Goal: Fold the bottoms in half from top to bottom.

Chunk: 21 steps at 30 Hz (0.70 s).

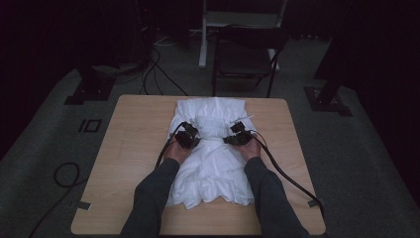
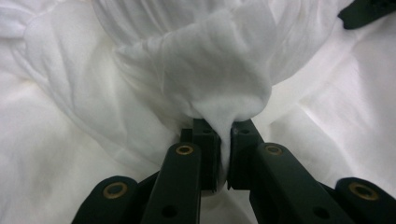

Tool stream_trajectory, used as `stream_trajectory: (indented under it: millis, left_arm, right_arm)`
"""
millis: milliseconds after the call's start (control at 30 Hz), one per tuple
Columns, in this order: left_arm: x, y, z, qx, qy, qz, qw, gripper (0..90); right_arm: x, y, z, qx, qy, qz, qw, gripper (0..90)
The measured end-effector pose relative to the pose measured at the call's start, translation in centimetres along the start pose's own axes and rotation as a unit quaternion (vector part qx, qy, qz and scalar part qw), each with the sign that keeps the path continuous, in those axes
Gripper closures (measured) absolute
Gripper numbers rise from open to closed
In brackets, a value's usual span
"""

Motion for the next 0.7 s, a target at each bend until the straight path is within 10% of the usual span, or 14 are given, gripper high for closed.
stream_trajectory:
  millis: [200,400,567,700]
  left_arm:
    - [0.0,1.3,0.2,-0.015,0.010,-0.018,0.9997,85.8]
    - [-0.4,6.0,2.7,-0.099,-0.003,-0.019,0.9949,86.3]
    - [-1.4,11.9,6.0,-0.187,-0.034,-0.005,0.9818,86.4]
    - [-2.8,15.2,5.8,-0.226,-0.048,-0.018,0.9726,86.4]
  right_arm:
    - [0.1,0.8,0.1,-0.013,0.011,-0.004,0.9998,85.4]
    - [0.5,5.2,1.7,-0.078,0.035,-0.010,0.9963,85.6]
    - [0.8,11.0,4.7,-0.167,0.040,-0.018,0.9850,85.9]
    - [2.6,15.6,5.1,-0.217,0.074,-0.015,0.9734,85.9]
Point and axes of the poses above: each handheld gripper's, and its own axes: y roughly backward along the jaws, z roughly out of its top, x roughly to its left, the point moved 6 cm from there along -y, roughly forward along the jaws, and after that the axes turned 1 degree about x, right-handed, at the moved point
